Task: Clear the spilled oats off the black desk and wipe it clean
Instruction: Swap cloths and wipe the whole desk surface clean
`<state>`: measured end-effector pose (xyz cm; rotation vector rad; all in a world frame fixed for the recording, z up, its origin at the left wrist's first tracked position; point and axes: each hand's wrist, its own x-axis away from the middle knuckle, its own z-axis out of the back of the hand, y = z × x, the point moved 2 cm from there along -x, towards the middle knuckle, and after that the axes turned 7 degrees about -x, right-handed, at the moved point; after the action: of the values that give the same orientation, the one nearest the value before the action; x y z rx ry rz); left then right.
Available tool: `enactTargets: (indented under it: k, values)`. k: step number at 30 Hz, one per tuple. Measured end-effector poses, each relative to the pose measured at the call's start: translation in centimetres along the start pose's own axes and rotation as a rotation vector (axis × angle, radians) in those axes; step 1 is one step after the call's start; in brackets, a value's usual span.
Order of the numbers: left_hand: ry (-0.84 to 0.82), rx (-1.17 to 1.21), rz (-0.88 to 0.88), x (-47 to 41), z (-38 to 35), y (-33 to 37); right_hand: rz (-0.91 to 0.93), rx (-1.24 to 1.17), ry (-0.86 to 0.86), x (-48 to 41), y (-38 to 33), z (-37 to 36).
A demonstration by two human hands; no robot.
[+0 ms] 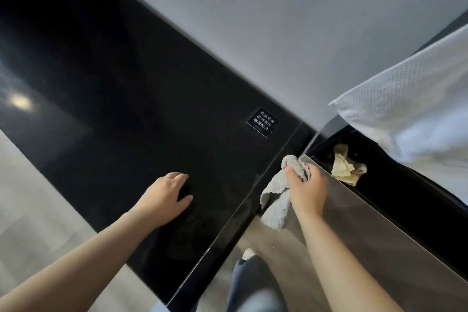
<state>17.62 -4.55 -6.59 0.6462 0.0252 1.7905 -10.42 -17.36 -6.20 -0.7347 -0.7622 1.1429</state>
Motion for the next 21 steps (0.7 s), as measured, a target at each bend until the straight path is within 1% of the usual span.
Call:
enactTargets:
  k: [3,7,11,16,18,21]
  values:
    - [-0.003,-0.039,-0.066,-2.4,0.4,0.0,-0.013,-0.009,0.034,-1.1,-0.6,-1.3]
    - [0.04,-0.079,-0.112,-5.9,0.8,0.3,-0.006,0.074,0.111,-3.9,-0.5,-3.4]
    - [0.055,-0.089,-0.14,-9.6,0.5,1.1,0.07,0.14,0.105,-8.2,-0.9,-6.0]
    - [0.118,-0.14,-0.205,-14.9,0.2,2.1,0.151,0.142,0.208,-14.2,-1.5,-8.6]
    - [0.147,-0.169,-0.221,-16.9,0.1,2.2,0.163,0.23,0.236,-16.7,-1.1,-9.2]
    - [0.161,-0.229,-0.232,-19.6,-0.5,2.1,0.167,0.367,0.173,-18.9,0.3,-10.2]
